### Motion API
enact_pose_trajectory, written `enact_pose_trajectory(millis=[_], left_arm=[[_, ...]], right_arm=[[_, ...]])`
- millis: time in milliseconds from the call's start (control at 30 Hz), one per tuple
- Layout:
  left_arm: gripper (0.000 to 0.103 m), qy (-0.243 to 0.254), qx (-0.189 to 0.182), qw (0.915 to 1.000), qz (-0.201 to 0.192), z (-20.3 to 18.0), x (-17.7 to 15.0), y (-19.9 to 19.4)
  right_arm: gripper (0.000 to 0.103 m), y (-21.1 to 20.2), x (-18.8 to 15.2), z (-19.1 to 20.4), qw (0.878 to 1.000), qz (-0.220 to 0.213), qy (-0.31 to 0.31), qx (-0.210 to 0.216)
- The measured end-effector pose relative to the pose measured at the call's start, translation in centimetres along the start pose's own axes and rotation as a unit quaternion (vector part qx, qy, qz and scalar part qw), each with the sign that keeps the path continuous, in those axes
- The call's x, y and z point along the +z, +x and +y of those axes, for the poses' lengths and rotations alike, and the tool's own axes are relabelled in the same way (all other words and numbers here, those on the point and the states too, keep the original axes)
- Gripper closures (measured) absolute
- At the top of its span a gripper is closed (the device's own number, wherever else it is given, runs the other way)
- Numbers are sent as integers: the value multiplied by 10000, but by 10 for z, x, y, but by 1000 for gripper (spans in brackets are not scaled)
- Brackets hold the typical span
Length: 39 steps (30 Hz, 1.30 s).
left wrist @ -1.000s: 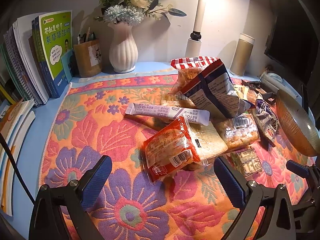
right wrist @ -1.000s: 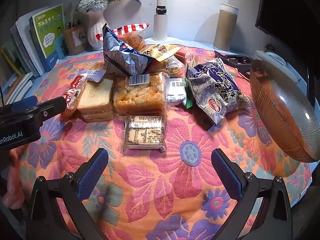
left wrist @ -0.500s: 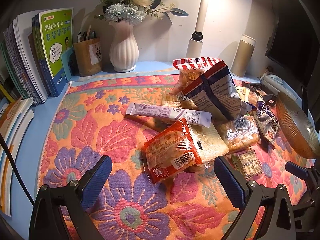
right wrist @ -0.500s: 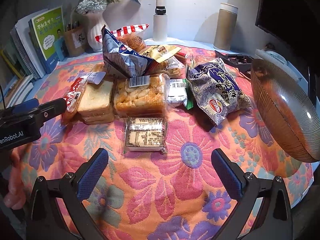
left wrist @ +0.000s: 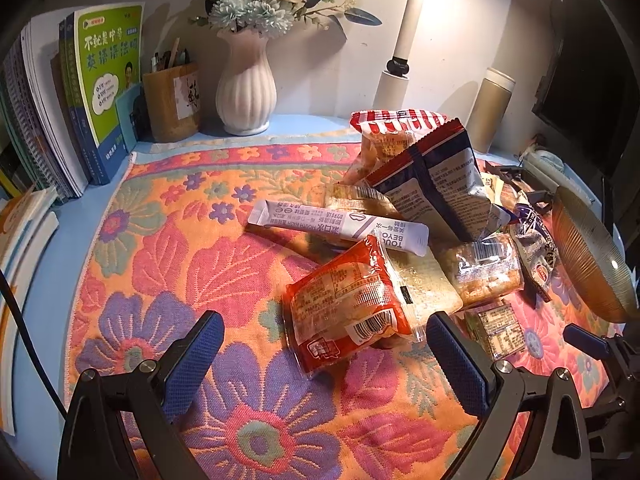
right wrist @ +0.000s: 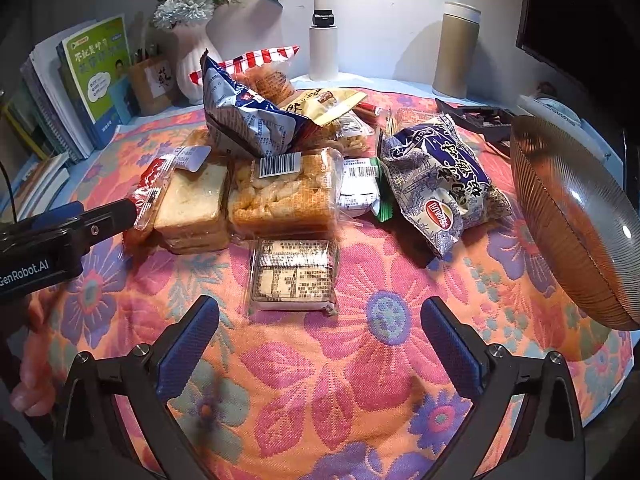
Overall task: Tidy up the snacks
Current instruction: 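Move both tools over the snack pile toward the wrapped pastries, then grasp the orange-wrapped pastry with the left tool while the right tool grasps the cracker pack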
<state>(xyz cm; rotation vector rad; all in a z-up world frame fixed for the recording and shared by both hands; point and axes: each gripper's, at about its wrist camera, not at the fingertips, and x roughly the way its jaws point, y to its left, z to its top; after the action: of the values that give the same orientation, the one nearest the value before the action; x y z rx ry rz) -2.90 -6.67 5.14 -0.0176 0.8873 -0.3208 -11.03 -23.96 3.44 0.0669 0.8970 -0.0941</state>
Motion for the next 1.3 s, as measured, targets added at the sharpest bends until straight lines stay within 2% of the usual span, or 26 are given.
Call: enact_pose_trajectory(millis=[367,633,867,933,967,1033,1167,1300], left_arm=[[2,-286,-359,9986,279,10,10,23],[2,-613,-677,9939,611,17,16,51],[2,-677,-758,9932,570,18,18,55],[5,-673,-767,9933,536,17,17,54],[11,-677,-810,9930,524,17,17,53],[18,-692,-948,9917,520,17,18,52],[22,-649,-964,9920,494,15,18,49],[27,-647,-1035,9914,472,14,16,47]], right_arm=[[2,15,7,-8,9995,146,104,255],[2,30,14,-10,9989,271,176,342],[2,41,14,-10,9984,408,153,346],[7,44,14,-7,9984,450,125,331],[9,45,14,-6,9985,451,97,282],[18,44,14,-3,9990,407,-6,193],[26,44,14,0,9991,364,-71,187],[40,44,14,3,9993,330,-148,132]])
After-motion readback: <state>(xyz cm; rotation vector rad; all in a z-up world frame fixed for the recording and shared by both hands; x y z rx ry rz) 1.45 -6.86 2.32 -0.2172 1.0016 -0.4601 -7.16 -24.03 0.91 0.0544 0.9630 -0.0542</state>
